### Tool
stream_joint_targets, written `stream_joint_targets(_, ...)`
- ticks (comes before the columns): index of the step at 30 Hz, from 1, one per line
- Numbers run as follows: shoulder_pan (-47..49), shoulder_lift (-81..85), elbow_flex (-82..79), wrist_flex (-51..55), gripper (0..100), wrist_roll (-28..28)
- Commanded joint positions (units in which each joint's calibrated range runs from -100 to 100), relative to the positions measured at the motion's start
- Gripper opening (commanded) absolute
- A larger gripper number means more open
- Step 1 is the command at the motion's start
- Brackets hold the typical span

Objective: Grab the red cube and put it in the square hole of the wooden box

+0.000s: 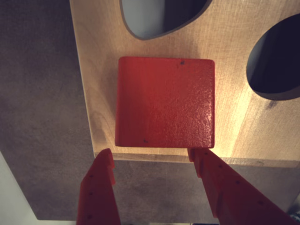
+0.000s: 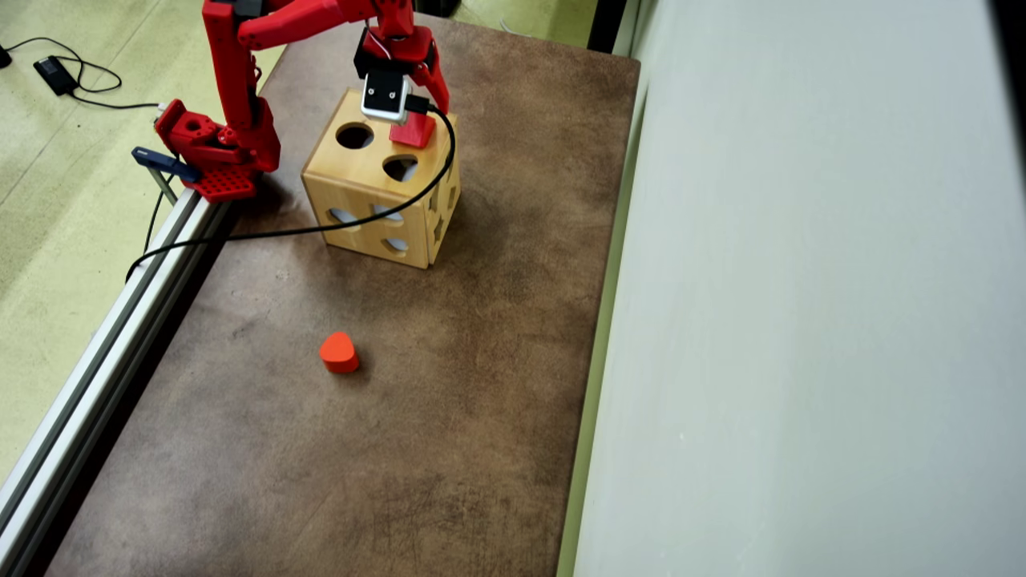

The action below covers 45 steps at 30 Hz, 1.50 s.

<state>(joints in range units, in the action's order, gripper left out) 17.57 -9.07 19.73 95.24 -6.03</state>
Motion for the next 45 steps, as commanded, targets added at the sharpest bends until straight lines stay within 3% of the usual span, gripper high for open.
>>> stream_joint_targets(1, -0.7, 0.4, 1.4, 0.3, 25, 0.3)
stream_joint_targets(21, -0.9, 4.6, 0.7, 1.8, 25, 0.4)
stream_joint_targets(30, -0.9, 43.0, -1.3, 1.9, 25, 0.4)
stream_joint_targets(35, -1.0, 65.7, -13.0, 1.9, 24, 0.5)
stream_joint_targets(41, -1.7, 87.4, -27.6, 1.8, 15, 1.3)
stream_joint_targets(45, -1.8, 94.7, -29.7, 2.1, 7, 6.4)
